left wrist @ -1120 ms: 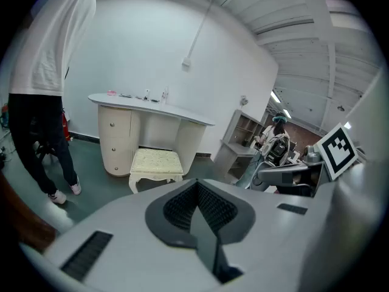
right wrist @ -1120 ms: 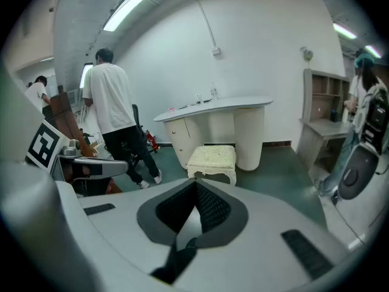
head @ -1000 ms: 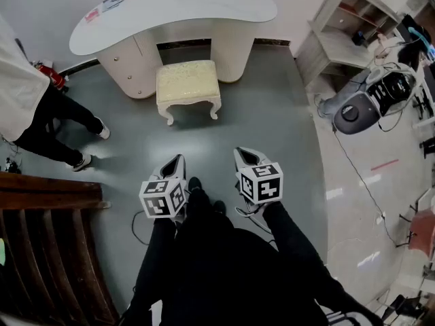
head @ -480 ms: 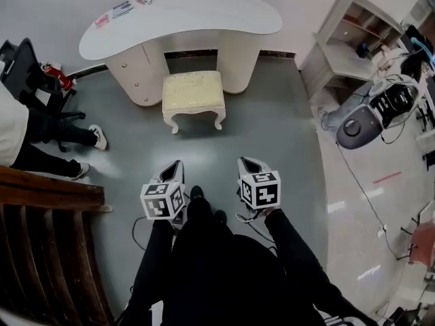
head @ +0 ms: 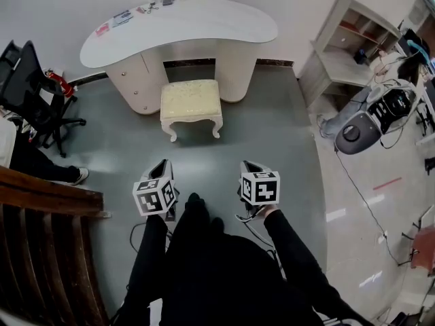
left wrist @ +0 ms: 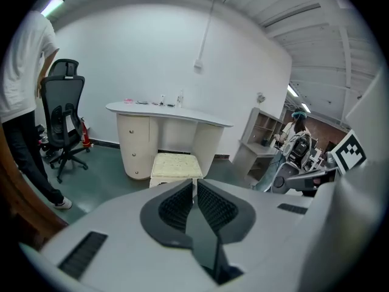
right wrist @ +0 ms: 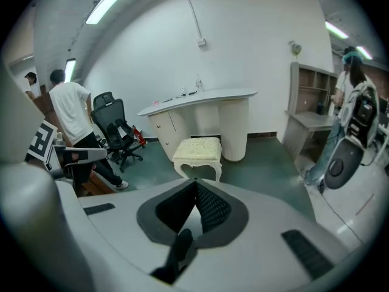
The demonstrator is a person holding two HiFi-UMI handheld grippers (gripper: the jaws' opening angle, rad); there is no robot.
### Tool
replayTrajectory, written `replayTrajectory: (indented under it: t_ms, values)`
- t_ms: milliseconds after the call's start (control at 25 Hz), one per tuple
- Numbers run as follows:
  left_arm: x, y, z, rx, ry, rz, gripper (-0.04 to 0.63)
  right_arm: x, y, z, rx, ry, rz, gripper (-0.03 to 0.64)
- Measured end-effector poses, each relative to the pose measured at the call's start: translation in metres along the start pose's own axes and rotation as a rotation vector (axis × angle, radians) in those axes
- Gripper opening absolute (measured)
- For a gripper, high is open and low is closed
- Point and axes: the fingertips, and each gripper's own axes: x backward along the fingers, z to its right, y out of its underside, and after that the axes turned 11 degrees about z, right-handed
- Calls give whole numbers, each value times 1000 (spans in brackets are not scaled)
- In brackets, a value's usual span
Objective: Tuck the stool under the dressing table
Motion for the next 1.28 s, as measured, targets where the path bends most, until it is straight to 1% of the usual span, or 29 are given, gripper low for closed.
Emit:
replayTrajectory:
  t_ms: [160, 280, 440, 560, 800, 1080, 1280]
  values:
    - [-10, 0, -2, -25, -21, -14, 19, -10, -2, 2, -6, -11, -2, 5]
    - [-21, 0, -4, -16, -25, -25, 51, -20, -2, 2, -2, -12, -20, 5]
    - [-42, -3, -13, -5, -27, -32, 61, -41, -4, 3, 3, -1, -51, 5]
    - [-63, -1, -25, 1, -31, -55, 69, -61, -6, 5, 0, 15, -71, 5]
    - [-119, 2, -60, 6, -42, -109, 72, -117, -18, 11, -15, 30, -114, 5]
    - [-185, 13, -100, 16, -44, -201, 72, -192, -20, 19, -45, 49, -206, 5]
    - [-223, 34, -124, 52, -52, -254, 69, -240, -13, 25, -60, 71, -268, 5]
